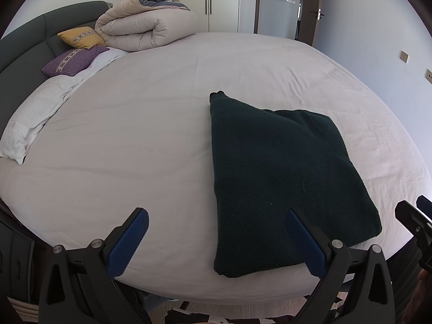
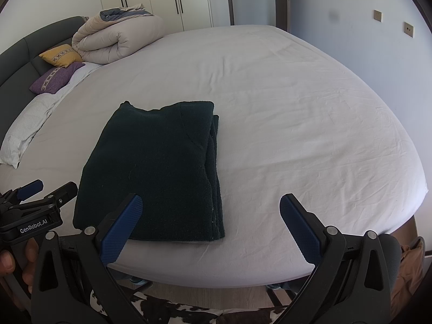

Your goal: Fold small clothes

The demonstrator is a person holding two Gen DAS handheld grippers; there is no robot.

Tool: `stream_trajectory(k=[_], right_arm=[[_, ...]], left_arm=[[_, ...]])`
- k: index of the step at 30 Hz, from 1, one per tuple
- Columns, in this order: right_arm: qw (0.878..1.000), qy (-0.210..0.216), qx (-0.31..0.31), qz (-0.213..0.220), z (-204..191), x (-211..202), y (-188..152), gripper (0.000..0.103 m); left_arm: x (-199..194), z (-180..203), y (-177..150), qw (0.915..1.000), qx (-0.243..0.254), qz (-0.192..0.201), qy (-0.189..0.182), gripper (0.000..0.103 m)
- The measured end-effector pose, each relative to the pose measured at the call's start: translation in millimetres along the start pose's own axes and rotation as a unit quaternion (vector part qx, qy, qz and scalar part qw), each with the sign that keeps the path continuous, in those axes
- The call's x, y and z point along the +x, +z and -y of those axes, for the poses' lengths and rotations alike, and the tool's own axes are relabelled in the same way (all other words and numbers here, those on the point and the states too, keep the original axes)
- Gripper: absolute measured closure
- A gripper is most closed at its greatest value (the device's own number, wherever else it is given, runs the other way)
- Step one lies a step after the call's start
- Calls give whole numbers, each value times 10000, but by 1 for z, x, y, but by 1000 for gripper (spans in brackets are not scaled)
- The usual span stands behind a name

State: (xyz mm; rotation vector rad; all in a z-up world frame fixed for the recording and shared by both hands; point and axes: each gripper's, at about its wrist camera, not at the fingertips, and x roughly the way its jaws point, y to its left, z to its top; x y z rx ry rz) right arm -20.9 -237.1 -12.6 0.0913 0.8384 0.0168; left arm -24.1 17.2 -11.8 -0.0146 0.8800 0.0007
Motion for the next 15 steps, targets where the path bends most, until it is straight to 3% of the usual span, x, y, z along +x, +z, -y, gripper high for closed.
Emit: stream_trajectory(k=[15], right_arm=[[10000,0,-1,-5,0,0,0,0]], left_arm=[[2,-2,-2,10000,8,-21,-15,0]])
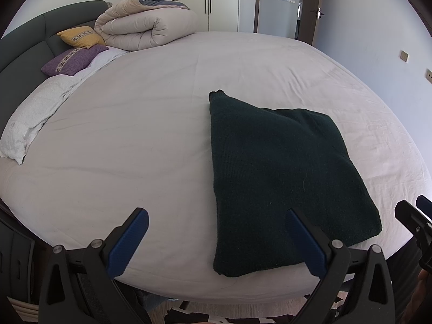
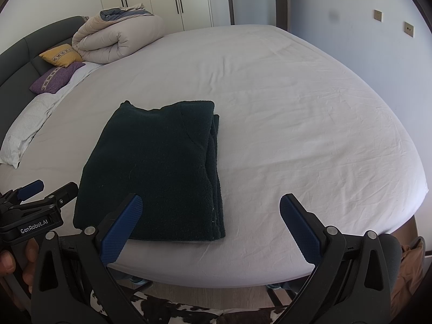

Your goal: Fold small clothes

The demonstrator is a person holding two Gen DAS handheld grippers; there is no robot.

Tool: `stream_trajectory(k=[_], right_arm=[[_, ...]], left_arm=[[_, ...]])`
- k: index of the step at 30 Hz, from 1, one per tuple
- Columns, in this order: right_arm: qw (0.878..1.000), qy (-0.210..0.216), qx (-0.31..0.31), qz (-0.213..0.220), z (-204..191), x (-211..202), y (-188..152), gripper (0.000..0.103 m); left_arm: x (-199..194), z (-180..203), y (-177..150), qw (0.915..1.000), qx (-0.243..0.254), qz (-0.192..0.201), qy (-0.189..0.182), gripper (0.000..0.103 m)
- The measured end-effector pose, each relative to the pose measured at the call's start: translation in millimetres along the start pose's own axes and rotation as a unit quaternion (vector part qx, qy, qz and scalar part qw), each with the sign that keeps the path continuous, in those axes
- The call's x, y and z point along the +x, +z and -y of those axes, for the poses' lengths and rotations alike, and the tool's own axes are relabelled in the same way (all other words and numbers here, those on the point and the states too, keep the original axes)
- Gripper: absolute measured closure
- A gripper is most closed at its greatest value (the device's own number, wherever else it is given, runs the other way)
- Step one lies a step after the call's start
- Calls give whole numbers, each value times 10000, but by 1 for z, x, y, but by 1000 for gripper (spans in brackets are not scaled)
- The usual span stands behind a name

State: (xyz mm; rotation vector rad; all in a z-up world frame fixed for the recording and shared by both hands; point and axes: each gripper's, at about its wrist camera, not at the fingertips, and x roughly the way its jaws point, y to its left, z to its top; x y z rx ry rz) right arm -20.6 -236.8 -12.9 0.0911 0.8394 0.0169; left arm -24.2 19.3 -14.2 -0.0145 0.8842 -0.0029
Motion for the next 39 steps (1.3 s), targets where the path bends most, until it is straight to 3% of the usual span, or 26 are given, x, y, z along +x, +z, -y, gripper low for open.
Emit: stream_trajectory(k=[39], right_arm=[[10000,24,30,-54,-4,2,-2,0]], left_arm=[[4,0,0,10000,9,-55,-30,0]])
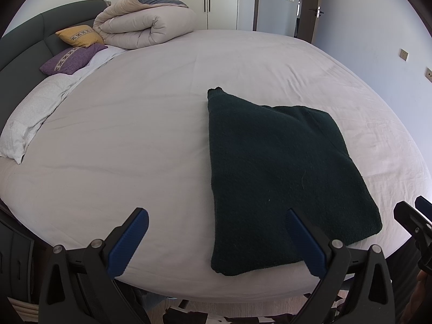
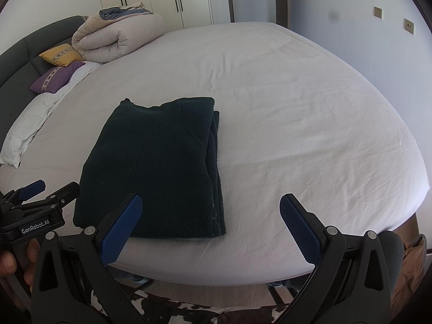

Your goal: Fold small clothes

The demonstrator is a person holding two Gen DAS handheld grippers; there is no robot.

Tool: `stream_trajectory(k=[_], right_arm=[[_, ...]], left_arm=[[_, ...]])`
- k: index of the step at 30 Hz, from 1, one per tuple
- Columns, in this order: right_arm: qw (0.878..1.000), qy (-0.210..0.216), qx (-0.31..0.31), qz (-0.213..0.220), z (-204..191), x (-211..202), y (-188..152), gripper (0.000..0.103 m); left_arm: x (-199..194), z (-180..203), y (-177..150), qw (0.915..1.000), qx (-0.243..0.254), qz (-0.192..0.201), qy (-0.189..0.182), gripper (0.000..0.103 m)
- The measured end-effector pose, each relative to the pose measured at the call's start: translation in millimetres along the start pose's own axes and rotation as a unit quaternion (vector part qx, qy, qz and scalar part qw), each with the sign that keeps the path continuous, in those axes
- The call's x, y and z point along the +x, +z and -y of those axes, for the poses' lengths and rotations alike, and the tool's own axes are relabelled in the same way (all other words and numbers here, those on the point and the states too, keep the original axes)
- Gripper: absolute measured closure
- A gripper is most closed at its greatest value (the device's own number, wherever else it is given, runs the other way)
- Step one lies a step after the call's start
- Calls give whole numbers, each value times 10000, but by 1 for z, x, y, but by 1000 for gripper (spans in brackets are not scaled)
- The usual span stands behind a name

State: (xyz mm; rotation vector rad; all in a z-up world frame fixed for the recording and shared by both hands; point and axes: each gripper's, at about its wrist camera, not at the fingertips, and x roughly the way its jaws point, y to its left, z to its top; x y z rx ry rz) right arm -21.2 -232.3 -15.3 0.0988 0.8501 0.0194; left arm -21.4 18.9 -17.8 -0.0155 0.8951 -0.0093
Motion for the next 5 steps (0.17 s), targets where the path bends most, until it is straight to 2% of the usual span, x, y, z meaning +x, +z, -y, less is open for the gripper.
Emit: stream_trajectory(k=[5], right_arm=[[10000,0,-1,-7,0,0,-1,0]], left_arm=[[0,-1,0,10000,29,30,15,0]])
